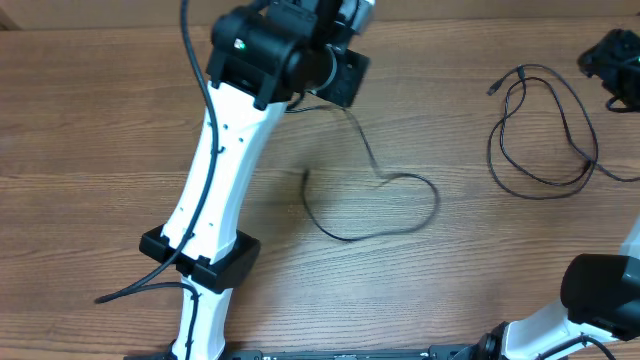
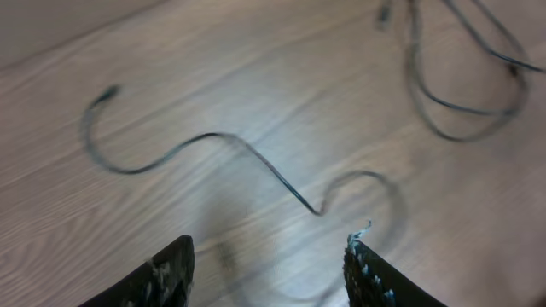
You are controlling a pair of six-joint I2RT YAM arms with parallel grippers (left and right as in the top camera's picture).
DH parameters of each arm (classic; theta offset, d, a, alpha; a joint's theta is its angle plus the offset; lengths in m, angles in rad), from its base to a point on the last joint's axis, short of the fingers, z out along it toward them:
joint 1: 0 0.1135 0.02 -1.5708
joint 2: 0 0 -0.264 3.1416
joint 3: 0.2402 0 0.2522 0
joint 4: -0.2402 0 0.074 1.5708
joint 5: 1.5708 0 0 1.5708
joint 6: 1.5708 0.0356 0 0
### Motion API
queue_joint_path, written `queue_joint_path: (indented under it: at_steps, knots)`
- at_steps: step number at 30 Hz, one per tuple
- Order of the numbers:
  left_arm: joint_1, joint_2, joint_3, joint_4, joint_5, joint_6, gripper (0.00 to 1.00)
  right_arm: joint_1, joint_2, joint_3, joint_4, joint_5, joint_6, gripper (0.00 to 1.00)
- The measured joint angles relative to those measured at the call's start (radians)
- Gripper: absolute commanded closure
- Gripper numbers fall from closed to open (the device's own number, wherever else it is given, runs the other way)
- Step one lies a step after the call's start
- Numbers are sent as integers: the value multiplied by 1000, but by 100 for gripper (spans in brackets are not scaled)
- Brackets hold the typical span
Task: Untangle cables
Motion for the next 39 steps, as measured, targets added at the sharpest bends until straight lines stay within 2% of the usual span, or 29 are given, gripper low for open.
queue_joint_path:
  at_steps: [3,13,14,15,16,20,32,39]
  knots:
    - [49,0,0,0,-26,-42,41,45,0,0,-15,0,-22,27]
    - [270,0,0,-10,-8,-193,38,341,25,0,-134,-14,-128,20]
    - [287,0,0,-15,-8,-209,34,375,40,0,-143,-17,-143,20]
    - [304,0,0,-24,-6,-226,19,411,61,0,-153,-21,-161,19]
    - [315,0,0,-30,-5,-237,11,433,76,0,-158,-23,-172,18]
    - [373,0,0,-54,-17,-266,0,532,161,0,-169,-27,-210,17]
    - [399,0,-27,-66,-99,-227,0,728,374,-1,-147,-27,-252,15]
    - [395,-10,-275,-63,-100,-203,0,758,437,-1,-122,-27,-256,15]
